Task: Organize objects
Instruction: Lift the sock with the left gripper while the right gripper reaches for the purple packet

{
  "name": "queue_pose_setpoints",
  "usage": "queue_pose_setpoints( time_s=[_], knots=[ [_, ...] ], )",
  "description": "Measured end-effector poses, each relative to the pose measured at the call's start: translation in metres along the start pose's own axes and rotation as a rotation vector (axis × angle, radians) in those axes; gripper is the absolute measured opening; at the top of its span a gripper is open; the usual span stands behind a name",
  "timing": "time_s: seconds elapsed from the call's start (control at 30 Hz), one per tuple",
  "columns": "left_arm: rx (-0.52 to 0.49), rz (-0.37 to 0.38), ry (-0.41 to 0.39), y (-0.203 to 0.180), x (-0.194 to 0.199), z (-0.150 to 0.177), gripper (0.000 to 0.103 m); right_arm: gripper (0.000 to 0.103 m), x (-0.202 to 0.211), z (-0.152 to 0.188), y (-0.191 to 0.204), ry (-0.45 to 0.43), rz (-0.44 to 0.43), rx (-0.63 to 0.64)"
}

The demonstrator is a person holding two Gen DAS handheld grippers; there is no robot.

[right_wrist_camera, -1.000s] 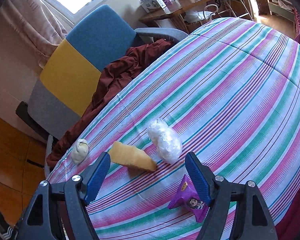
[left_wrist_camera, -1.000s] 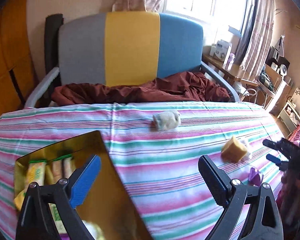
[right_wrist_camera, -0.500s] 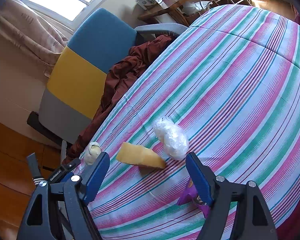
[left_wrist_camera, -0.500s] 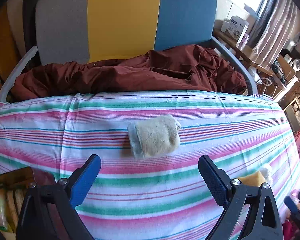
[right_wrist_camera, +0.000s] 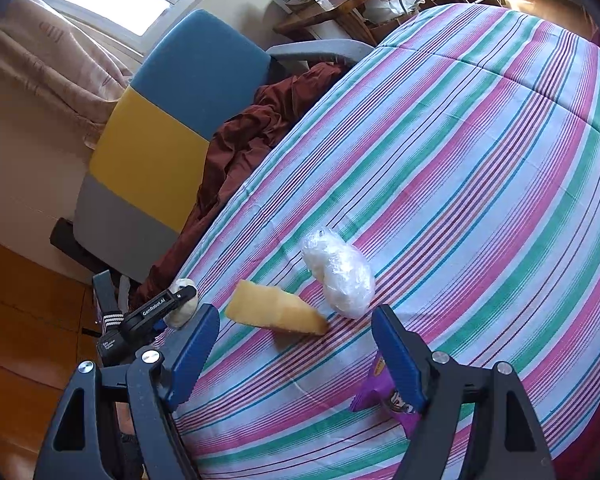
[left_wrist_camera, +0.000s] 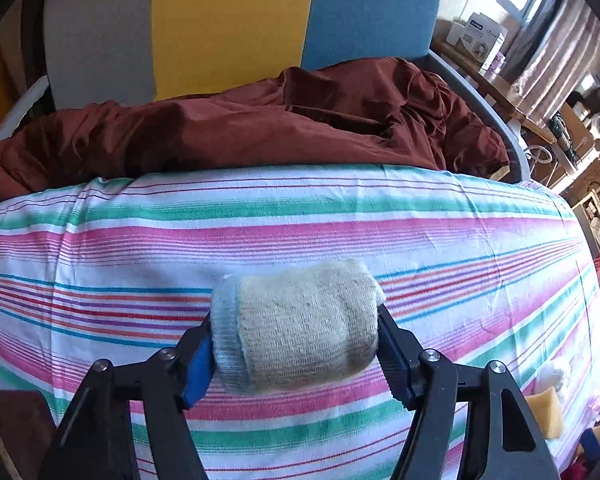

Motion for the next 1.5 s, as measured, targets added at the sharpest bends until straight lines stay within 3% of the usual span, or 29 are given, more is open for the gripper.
queue_pose_setpoints(
  time_s=[0.4,0.67,0.73,0.87,1.1,1.5],
  knots=[
    [-0.190,-0.018,0.006,-0.048,0.058,0.090,0.069,0.080,0.006,-0.012,-0.029,-0.032,0.030,-0.114],
    [-0.251,0.015,-0.069,-0.067,0.108,0.166,0.069,0.080,0.001,-0.010,-0.043,0.011,0.029,-0.183],
    [-0.293,0.026,-0.096,-0.069,0.121,0.186,0.069,0.080,-0.002,-0.008,-0.043,0.028,0.050,-0.173],
    [-0.278,0.063,-0.126,-0.063,0.137,0.213,0.067,0.080,-0.006,-0.005,-0.045,0.040,0.118,-0.141],
    [-0.307,0.097,-0.211,-0.059,0.143,0.229,0.067,0.080,-0.006,-0.004,-0.046,0.035,0.166,-0.110],
    [-0.298,0.111,-0.226,-0.055,0.140,0.228,0.069,0.080,-0.032,0.022,-0.040,0.195,0.311,0.065]
  ],
)
Point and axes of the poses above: each gripper's, at about its wrist camera, not at the fingertips, and x roughly against the way its jaws point, y to its left, z to its underside, the point moved 4 cm from there along -x, roughly the way its jaws point, and after that the axes turned 9 degrees about -y, right-handed, at the moved point
